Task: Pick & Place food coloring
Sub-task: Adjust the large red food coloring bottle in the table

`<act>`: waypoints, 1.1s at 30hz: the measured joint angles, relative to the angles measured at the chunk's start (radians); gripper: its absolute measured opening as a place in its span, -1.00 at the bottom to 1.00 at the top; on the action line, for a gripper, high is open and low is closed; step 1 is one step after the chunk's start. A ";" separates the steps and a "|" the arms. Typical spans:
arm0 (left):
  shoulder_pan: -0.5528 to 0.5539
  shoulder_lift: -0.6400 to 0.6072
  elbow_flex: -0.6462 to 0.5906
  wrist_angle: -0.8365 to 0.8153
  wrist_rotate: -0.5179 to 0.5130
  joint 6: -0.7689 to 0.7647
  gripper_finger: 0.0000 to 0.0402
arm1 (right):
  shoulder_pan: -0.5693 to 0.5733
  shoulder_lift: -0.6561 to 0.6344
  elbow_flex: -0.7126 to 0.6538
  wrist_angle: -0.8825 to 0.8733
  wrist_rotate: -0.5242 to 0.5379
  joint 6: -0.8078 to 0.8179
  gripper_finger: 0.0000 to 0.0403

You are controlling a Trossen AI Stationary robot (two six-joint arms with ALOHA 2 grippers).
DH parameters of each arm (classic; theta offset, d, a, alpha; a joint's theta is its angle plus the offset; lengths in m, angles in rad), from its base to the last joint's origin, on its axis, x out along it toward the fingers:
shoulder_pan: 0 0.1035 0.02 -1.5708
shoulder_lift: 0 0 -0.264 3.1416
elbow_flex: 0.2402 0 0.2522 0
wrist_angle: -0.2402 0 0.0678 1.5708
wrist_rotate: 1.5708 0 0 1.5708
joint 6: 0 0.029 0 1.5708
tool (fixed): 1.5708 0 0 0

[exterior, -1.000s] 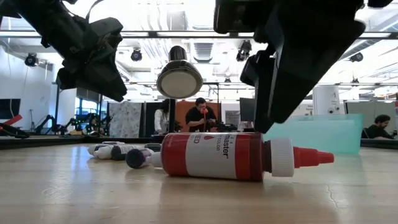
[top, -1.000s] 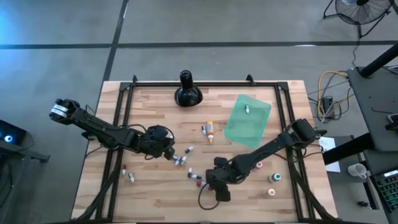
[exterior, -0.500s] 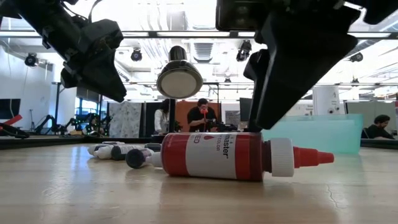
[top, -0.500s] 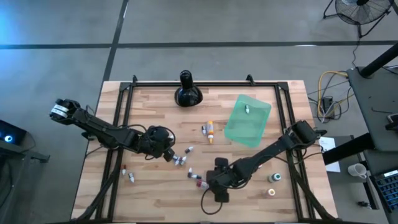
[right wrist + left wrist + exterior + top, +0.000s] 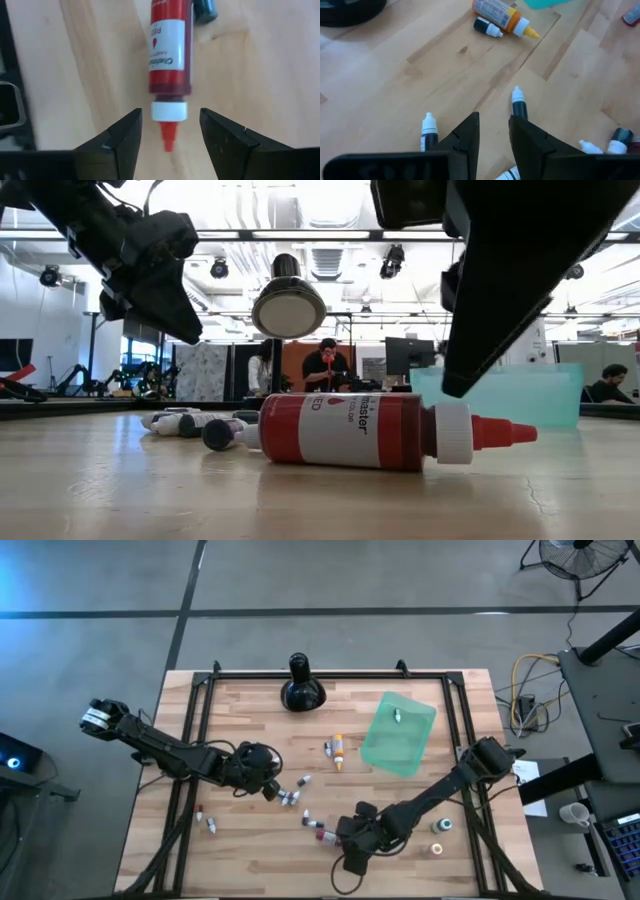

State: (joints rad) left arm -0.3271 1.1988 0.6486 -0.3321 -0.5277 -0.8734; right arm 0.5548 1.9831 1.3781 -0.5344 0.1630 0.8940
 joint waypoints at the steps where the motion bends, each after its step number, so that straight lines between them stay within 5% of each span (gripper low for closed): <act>1: 0.000 0.000 0.000 0.001 0.014 0.000 -0.60 | 0.001 0.000 0.003 0.001 -0.019 0.037 -0.04; 7: 0.000 0.000 0.000 0.001 0.050 0.042 -0.60 | 0.004 0.000 0.005 0.000 -0.071 0.177 -0.04; 33: 0.007 0.000 0.000 0.001 0.051 0.274 -0.60 | 0.003 0.000 0.005 -0.005 -0.081 0.065 -0.04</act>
State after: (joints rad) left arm -0.3205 1.1988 0.6483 -0.3313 -0.4763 -0.5996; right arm 0.5583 1.9835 1.3827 -0.5393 0.0823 0.9590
